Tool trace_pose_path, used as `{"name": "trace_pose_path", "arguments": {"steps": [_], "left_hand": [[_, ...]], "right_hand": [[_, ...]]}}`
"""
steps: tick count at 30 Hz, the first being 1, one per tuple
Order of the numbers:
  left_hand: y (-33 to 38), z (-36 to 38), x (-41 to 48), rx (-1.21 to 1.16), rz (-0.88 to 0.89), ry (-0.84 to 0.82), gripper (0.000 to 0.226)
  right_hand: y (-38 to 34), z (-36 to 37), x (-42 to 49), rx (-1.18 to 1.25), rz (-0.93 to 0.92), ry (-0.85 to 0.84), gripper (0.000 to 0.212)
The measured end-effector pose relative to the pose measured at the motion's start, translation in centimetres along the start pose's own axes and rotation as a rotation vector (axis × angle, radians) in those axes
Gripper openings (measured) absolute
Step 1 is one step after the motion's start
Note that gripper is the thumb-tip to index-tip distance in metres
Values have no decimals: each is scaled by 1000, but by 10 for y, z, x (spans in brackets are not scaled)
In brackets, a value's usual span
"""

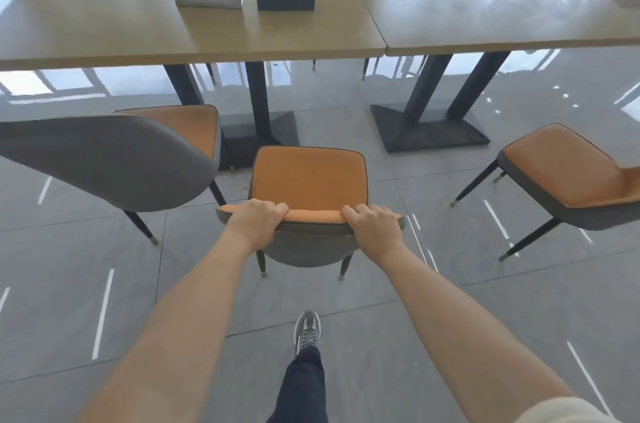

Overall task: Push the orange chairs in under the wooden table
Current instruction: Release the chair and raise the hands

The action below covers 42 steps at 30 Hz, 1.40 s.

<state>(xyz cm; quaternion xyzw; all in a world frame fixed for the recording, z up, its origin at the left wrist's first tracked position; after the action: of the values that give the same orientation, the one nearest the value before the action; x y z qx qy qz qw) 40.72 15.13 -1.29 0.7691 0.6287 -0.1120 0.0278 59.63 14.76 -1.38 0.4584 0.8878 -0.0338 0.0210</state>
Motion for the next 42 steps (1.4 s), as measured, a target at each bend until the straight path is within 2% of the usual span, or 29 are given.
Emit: {"name": "trace_pose_path", "arguments": {"steps": [5,9,22,25,27,30,37,40,42], "left_hand": [[-19,-9,65,20,-10,-12,18],[-31,-16,113,-23,-31,-38,19],[-79,-34,222,-61,-156,-21,26],[-80,-38,239,-85,-168,-7,25],[-73,-39,247,-103,-166,-15,24],[-64,-40,253,-110,-178,-8,24],[-59,-45,255,-95,-154,-38,24],[-64,-44,255,-111,-157,-55,27],[-65,-44,252,-110,-152,-75,28]], "right_hand": [[40,-10,66,24,-18,35,20],[72,-14,116,9,-1,-26,24],[125,-26,237,14,-43,-36,22],[134,-37,250,-29,-32,-29,16],[146,-40,255,-90,-15,4,22],[160,-35,257,-16,-18,-47,19],[163,-42,254,-59,-19,55,26],[161,-38,258,-3,-36,27,17],[160,-32,257,44,-44,-15,23]]}}
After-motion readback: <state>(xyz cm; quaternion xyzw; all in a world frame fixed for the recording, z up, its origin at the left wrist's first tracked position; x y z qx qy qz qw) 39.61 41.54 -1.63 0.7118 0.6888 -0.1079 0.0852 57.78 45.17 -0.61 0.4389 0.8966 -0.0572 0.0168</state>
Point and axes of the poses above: each hand's wrist, its own x-axis towards the middle knuckle, its own z-axis out of the palm, y = z × x, the point moved 4 cm from there along x, towards the middle knuckle, and after that the axes turned 11 degrees about -z, right-handed, at the moved point
